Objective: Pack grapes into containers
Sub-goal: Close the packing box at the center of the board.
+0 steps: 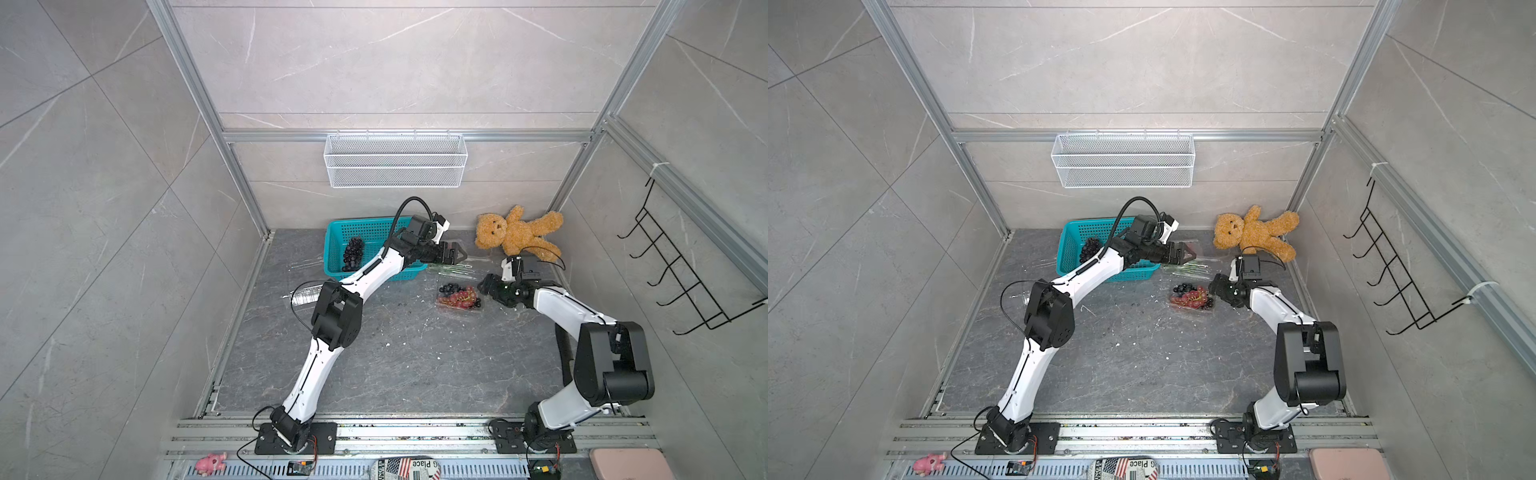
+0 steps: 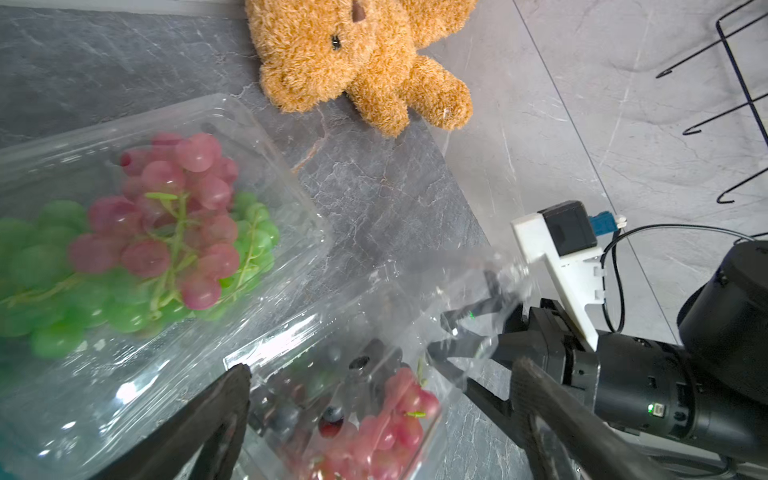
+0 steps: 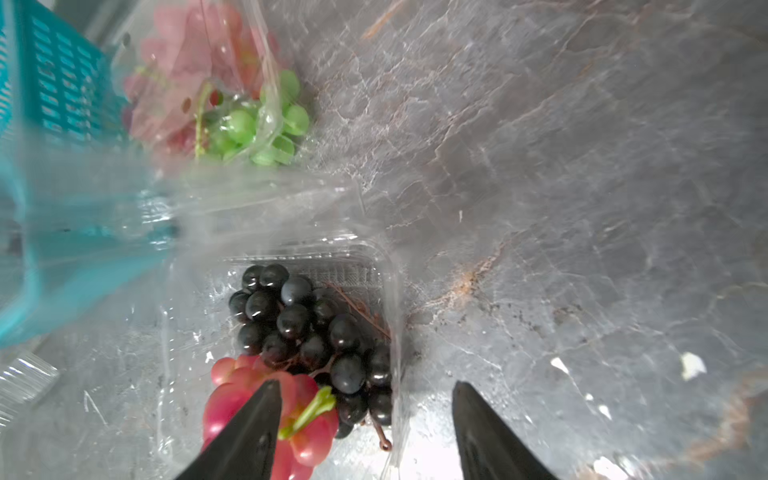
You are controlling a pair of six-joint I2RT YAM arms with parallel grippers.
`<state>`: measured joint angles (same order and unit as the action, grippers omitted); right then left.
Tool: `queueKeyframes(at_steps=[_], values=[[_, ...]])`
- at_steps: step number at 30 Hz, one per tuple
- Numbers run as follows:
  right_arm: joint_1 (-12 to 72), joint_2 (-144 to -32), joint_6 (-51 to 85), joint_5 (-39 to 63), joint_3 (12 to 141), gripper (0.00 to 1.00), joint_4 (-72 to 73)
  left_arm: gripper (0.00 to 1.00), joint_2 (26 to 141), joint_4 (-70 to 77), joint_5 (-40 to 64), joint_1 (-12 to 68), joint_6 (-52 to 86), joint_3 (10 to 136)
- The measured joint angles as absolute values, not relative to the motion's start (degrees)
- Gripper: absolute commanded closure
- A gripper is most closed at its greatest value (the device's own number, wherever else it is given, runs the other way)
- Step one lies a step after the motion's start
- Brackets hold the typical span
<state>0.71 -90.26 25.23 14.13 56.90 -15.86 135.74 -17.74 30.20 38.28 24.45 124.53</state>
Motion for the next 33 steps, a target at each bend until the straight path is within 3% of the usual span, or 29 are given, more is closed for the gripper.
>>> queueKeyframes(at_steps=[10,20,33], values=[[-0.3,-77.5,24.7,14.7,58.9,0.01,-22.6,0.01,132.9,-15.4,30.2,39.0,24.0,118.1],[-1.4,-78.2,25.6,17.6,60.2,0.01,-22.9,0.01,127.8,-10.6,30.2,39.7,25.1,106.7],[-1.4,-86.2,29.0,24.6,47.2,0.17,-12.1,0.01,124.4,-6.9,30.1,40.6,27.2,99.4]])
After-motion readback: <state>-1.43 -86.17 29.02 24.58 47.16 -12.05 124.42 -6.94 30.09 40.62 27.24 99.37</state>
